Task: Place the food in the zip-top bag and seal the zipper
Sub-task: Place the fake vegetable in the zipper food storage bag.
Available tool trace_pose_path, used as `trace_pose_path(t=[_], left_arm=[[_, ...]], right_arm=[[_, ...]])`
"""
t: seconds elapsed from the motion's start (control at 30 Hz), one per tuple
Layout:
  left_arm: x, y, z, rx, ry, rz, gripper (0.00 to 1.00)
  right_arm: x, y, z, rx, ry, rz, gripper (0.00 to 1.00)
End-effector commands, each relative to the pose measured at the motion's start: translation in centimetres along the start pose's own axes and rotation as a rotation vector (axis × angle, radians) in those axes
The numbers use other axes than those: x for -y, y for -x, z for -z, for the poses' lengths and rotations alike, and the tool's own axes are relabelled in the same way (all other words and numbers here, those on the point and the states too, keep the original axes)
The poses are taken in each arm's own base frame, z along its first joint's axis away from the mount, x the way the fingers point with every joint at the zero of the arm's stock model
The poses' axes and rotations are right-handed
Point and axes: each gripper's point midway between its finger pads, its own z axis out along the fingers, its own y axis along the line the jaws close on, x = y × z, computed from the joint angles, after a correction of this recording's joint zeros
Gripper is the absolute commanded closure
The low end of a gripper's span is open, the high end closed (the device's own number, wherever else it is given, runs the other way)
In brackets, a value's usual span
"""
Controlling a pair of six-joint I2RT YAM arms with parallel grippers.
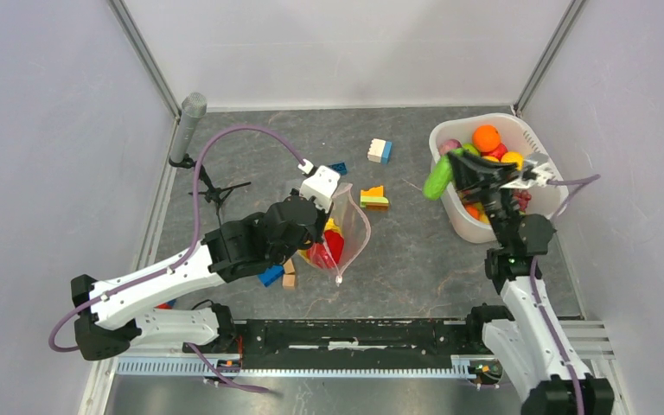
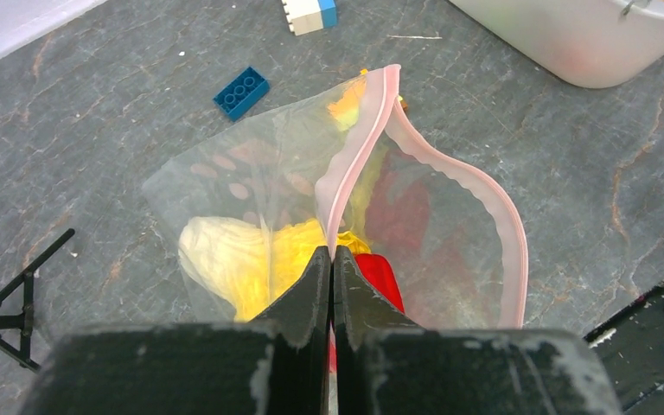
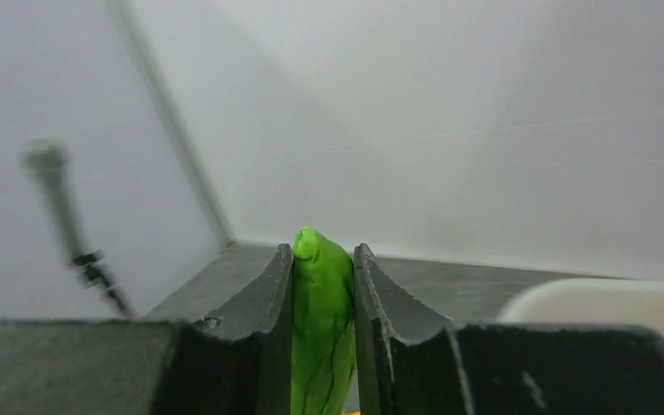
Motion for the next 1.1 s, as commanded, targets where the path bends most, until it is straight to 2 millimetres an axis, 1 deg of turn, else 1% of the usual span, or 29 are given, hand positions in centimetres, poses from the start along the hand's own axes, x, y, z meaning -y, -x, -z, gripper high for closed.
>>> trace_pose_path(t=[0.0, 0.07, 0.23, 0.33, 0.4, 0.43, 0.53, 0.57, 0.63, 0.7, 0.77, 0.83, 0.9, 0.97, 1.0, 1.03, 1.07], left_arm=[[0.8, 1.3, -0.1, 0.034, -0.035, 0.068, 0.98], [0.9, 1.2, -0.2, 0.03, -0.041, 0.072, 0.98], [1.2, 1.2, -0.3, 0.027, -0.054, 0.08, 0.98], [1.4, 1.4, -0.4, 0.03, -0.064, 0.089, 0.98], [1.5, 1.4, -0.4, 0.028, -0.073, 0.094, 0.98], [1.7, 1.5, -0.3, 0.028, -0.08, 0.1, 0.98], [2.0, 1.6, -0.3, 0.029, -0.101, 0.115, 0.98], [2.2, 1.6, -0.2, 0.028, -0.113, 0.119, 0.98], [2.2, 1.7, -0.1, 0.029, -0.122, 0.129, 0.98], [2.3, 1.8, 0.0, 0.029, -0.131, 0.136, 0.98], [2.3, 1.9, 0.2, 0.033, -0.139, 0.144, 0.98], [2.1, 2.0, 0.3, 0.037, -0.139, 0.148, 0.98], [1.9, 2.1, 0.4, 0.042, -0.135, 0.156, 0.98], [1.7, 2.2, 0.5, 0.047, -0.132, 0.162, 0.98], [1.6, 2.2, 0.5, 0.047, -0.128, 0.161, 0.98], [1.4, 2.3, 0.6, 0.049, -0.125, 0.162, 0.98], [1.2, 2.2, 0.6, 0.049, -0.12, 0.163, 0.98]], right_arm=[[-9.2, -0.5, 1.3, 0.008, 0.321, -0.017, 1.0], [-11.4, -0.3, 2.0, 0.036, 0.38, -0.026, 1.0], [-15.1, -0.1, 3.1, 0.078, 0.48, -0.043, 1.0], [-17.4, -0.6, 3.7, 0.102, 0.538, -0.032, 1.0], [-19.1, -0.8, 4.2, 0.135, 0.59, 0.002, 1.0], [-19.8, -1.2, 4.5, 0.149, 0.616, 0.02, 1.0], [-22.1, -0.8, 6.2, 0.263, 0.699, 0.052, 1.0], [-22.6, -1.1, 6.6, 0.296, 0.721, 0.074, 1.0], [-23.0, -0.9, 7.0, 0.351, 0.729, 0.078, 1.0], [-23.3, -1.4, 6.7, 0.38, 0.736, 0.108, 1.0], [-23.8, -2.6, 6.0, 0.371, 0.738, 0.148, 1.0], [-23.3, -2.3, 5.7, 0.416, 0.703, 0.135, 1.0], [-22.9, -3.2, 5.0, 0.41, 0.664, 0.135, 1.0], [-23.1, -5.2, 4.4, 0.338, 0.671, 0.143, 0.97], [-23.3, -6.6, 4.3, 0.284, 0.687, 0.145, 0.94], [-23.4, -7.7, 4.2, 0.235, 0.697, 0.149, 0.89], [-23.3, -9.2, 4.1, 0.174, 0.693, 0.16, 0.77]])
